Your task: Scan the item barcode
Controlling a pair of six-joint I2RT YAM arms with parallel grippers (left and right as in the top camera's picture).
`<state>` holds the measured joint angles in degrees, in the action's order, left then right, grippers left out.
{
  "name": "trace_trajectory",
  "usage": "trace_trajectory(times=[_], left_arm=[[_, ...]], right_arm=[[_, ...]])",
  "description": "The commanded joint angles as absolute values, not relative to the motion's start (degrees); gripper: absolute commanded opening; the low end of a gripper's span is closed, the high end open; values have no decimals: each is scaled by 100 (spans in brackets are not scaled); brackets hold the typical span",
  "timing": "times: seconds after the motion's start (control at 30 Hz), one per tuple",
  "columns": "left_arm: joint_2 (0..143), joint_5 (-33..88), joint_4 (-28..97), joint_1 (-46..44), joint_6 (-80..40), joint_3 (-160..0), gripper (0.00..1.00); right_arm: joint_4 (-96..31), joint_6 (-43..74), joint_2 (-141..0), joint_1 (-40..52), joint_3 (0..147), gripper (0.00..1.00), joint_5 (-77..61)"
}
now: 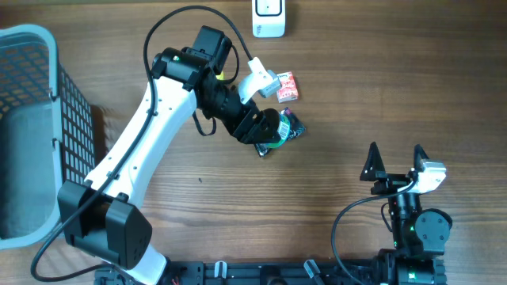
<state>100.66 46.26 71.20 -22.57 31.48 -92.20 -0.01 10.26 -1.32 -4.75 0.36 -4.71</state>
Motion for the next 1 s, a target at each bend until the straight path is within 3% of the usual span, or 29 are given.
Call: trace_trajectory(times=[0.0,0.47,0.97], left_arm=[[10062,5317,7076,-2279,3437,-9279,59],[10040,6580,6536,-2276,3905,-9282,60],[10040,6853,6386,-2276,4007,-9279,58]], right_arm=[[16,1063,-141,-445,30,100,-469],[16,1066,-141,-447,30,100,-471],[16,1063,-141,-447,30,100,-471]])
